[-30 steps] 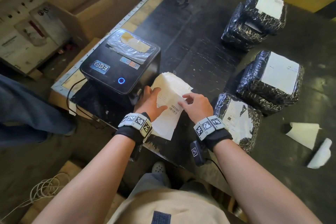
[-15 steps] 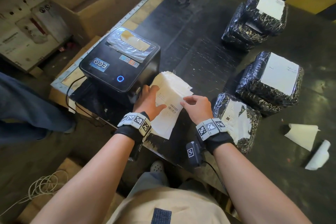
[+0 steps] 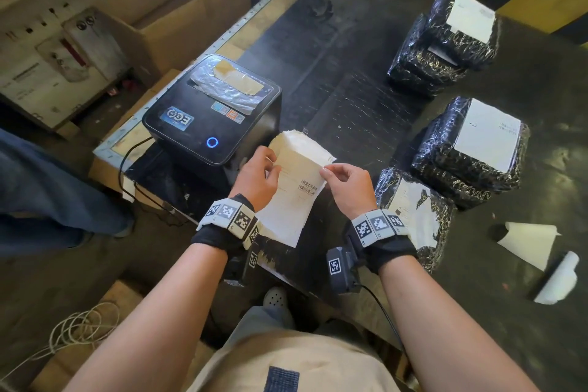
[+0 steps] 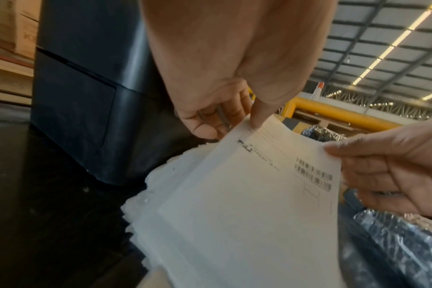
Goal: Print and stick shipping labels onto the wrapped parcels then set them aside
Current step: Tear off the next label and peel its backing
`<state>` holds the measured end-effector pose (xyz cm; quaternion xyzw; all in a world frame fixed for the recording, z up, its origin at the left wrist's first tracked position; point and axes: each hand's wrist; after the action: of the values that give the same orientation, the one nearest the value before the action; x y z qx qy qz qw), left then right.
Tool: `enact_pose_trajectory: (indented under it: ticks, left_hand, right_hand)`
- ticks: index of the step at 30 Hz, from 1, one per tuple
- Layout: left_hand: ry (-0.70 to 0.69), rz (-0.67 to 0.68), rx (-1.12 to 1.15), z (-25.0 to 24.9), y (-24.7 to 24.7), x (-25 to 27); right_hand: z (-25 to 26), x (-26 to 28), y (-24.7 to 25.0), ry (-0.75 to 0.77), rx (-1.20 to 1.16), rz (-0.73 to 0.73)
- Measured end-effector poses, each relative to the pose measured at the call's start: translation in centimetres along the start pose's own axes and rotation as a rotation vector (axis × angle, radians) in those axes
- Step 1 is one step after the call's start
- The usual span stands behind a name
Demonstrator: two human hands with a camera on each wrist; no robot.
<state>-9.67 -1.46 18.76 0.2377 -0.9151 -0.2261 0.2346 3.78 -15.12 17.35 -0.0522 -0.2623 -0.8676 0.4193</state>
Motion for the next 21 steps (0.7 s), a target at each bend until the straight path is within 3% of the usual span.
enact_pose_trajectory:
  ticks: [9, 15, 21]
  left_hand:
    - [-0.062, -0.022, 0.042, -1.1, 1.3, 0.4]
    - [-0.121, -0.068, 0.152, -2.8, 1.9, 0.5]
    - [-0.086, 0.112, 0.169, -3.2, 0.0, 1.0]
  right_hand:
    - [0.7, 0.7, 1.2, 0.058, -0.149, -0.003]
    - [0.9, 2.9, 2.0, 0.01, -0.12, 0.262]
    - [0.9, 4.2, 3.5, 0.042, -0.242, 0.029]
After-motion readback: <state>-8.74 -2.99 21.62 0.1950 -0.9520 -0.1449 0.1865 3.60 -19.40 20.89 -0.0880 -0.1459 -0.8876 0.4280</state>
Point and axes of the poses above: each hand's wrist, its own x-axis away from the middle knuckle, its own y-axis out of the back of the hand, z = x × y, and after that the axes turned 12 degrees about z, right-handed
